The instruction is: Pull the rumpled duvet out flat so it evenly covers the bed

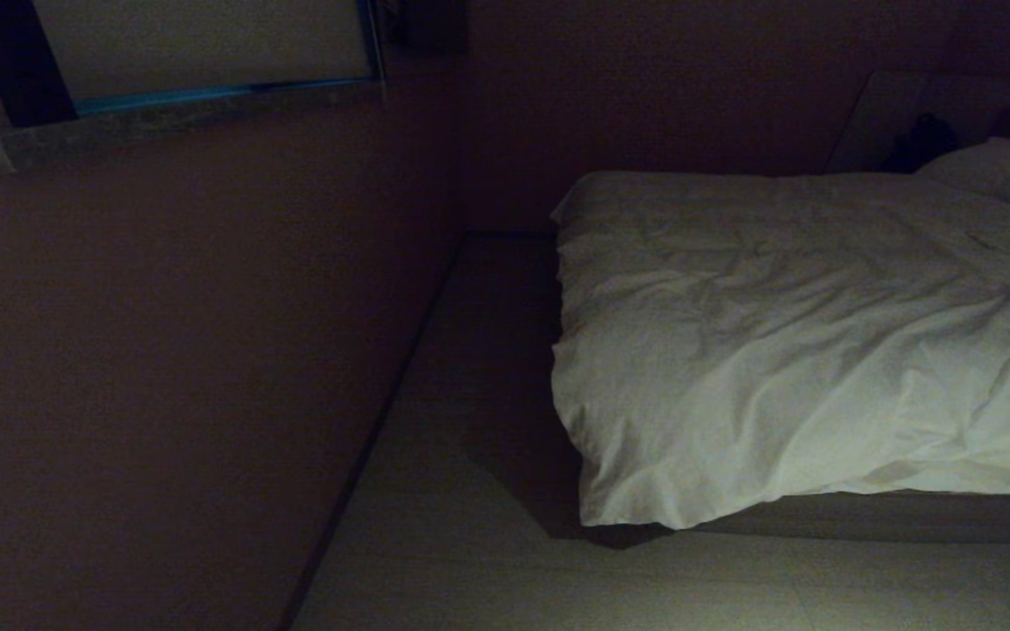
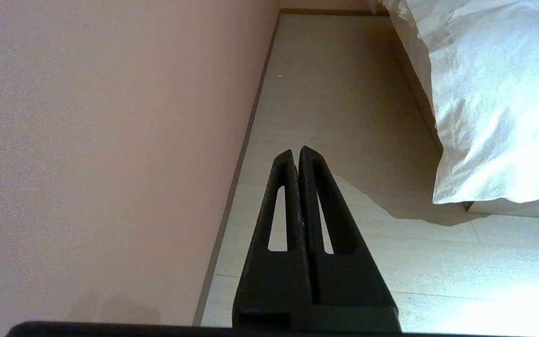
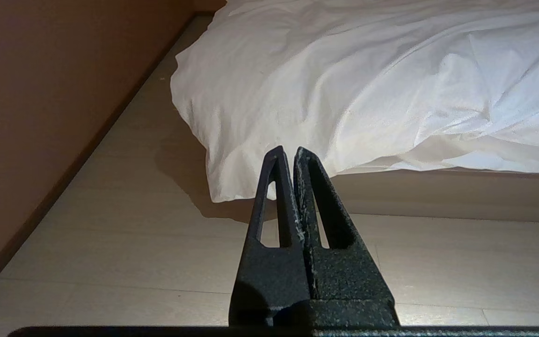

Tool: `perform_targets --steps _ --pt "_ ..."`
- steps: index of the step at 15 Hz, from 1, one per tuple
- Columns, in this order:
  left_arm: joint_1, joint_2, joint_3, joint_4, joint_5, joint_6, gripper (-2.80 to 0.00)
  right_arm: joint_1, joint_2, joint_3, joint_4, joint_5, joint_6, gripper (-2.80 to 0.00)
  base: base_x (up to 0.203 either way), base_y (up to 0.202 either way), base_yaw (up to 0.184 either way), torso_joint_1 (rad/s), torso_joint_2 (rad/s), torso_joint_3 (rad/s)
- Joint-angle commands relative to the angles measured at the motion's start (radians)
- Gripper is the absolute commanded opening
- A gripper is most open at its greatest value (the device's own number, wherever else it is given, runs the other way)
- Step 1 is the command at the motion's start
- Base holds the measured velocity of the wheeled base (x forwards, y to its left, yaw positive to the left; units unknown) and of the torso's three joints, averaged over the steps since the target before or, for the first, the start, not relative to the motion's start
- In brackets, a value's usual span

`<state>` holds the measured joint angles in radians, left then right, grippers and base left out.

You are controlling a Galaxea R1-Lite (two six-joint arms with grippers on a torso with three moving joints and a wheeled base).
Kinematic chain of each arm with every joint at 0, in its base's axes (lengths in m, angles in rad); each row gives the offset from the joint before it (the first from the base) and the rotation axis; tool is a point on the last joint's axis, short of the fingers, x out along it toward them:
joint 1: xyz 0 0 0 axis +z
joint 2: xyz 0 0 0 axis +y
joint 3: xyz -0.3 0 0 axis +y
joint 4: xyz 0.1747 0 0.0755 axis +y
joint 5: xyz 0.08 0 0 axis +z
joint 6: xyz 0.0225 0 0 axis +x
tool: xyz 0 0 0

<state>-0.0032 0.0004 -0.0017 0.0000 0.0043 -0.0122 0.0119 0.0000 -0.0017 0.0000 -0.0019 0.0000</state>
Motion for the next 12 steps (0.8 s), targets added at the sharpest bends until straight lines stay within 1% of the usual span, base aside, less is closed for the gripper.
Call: perform_targets --steps 1,12 --pt "0.000 0.000 0.000 0.000 0.000 0.000 -2.80 0.000 0.001 0.000 0.000 -0.001 0.001 -2.80 0.000 0.000 0.000 0.000 0.00 0.000" --pt "0.000 0.000 0.000 0.000 0.000 0.000 -2.80 0.000 0.001 0.000 -0.002 0.000 0.000 -2.80 0.000 0.000 0.000 0.000 0.00 0.000"
